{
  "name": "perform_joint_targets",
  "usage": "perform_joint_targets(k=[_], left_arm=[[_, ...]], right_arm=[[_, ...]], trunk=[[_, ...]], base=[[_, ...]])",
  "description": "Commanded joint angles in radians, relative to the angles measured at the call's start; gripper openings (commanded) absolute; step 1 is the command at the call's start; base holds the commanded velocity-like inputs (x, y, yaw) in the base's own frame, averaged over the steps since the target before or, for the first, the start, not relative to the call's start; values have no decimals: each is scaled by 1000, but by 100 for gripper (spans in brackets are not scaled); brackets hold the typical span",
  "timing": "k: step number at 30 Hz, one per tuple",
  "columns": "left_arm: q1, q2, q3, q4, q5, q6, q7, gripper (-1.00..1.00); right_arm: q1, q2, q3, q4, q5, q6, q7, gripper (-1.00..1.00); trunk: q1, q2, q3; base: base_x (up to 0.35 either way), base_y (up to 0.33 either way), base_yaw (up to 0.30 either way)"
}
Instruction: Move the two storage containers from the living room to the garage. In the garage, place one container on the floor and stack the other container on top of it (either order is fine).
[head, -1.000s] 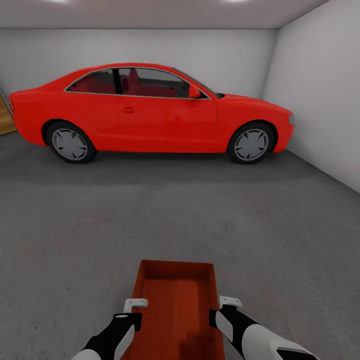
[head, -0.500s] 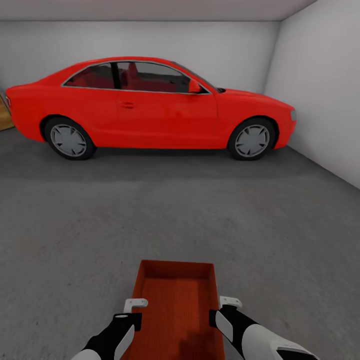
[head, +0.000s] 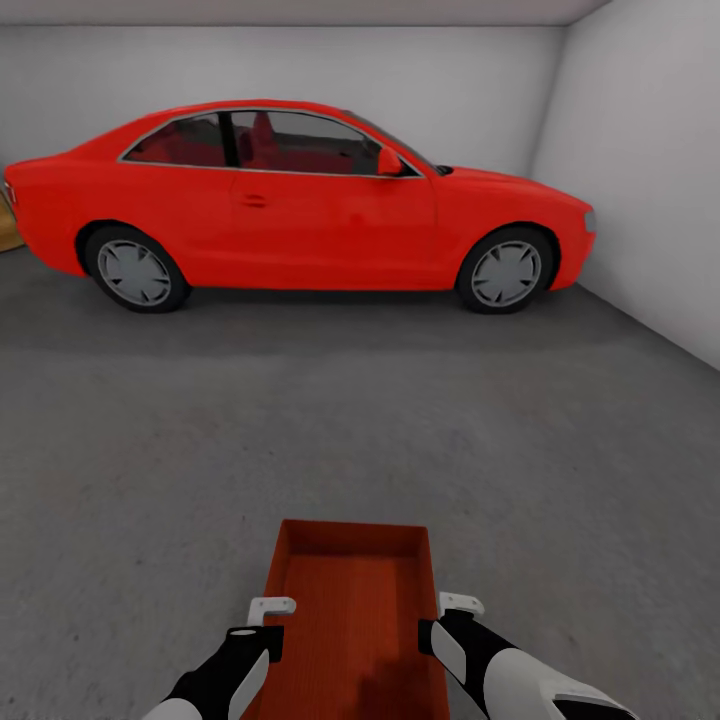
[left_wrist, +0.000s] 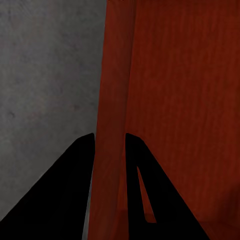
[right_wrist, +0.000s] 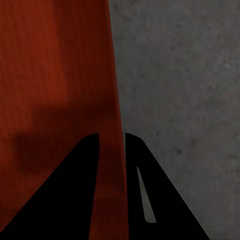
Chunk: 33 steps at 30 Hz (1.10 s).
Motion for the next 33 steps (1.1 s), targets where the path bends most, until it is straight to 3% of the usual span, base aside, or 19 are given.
perform_joint_targets(k=[1, 20, 33], left_arm=[[0, 1, -22, -2, 26, 3, -6, -100], [0, 1, -22, -2, 26, 2, -6, -100], [0, 1, -22, -2, 26, 2, -6, -100]], right_arm=[[0, 1, 17, -1, -28, 2, -4, -100], [0, 1, 17, -1, -28, 2, -4, -100], [0, 1, 17, -2, -28, 2, -4, -100]], trunk=[[0, 0, -2], [0, 0, -32], [50, -91, -75]], base=[[0, 0, 0], [0, 0, 0], [0, 0, 0]])
